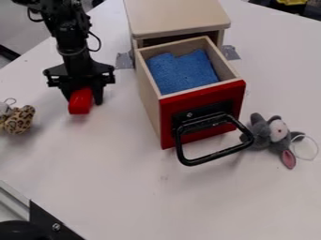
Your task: Take the red thing out of the drawer and put behind the drawer
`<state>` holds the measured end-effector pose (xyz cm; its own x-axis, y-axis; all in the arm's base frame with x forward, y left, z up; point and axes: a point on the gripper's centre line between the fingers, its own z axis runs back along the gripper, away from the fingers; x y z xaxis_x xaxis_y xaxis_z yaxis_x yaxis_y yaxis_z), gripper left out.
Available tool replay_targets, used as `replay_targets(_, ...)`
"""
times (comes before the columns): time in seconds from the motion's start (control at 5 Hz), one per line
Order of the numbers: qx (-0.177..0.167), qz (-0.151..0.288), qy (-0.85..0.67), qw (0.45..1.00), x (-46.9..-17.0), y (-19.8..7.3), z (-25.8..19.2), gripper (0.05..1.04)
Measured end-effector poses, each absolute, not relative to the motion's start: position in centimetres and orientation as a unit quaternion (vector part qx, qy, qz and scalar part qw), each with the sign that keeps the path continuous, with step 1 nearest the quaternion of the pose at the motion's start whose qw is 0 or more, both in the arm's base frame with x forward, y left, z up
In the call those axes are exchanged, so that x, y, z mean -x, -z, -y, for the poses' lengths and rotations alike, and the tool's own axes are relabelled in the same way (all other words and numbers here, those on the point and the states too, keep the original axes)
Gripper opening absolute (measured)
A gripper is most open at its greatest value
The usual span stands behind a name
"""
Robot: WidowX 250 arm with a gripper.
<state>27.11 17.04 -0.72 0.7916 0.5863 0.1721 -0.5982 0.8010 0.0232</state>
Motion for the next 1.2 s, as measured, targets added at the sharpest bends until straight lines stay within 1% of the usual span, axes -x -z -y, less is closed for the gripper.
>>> replay_targets(0.2, -0.044, 0.1, -0.31, 0.944, -27.7, 0.9, -17.5, 0.661)
replay_targets(0.4, -0.043, 0.085, -0.321, 0.942, -27.3, 0.9, -17.6, 0.922)
replay_targets(0.6, -0.033, 0.03, -0.329, 0.943, -26.5, 0.2, -16.9, 0.995)
replay_targets(0.8, -0.029, -0.022, -0.331, 0.943, -25.7, -1.5, -15.7, 0.995)
replay_targets(1.0, -0.026, -0.024, -0.333, 0.942, -26.2, -6.7, -14.3, 0.995)
replay_targets(1.2, -0.012, -0.029, -0.325, 0.945, -25.9, -8.6, -13.5, 0.995)
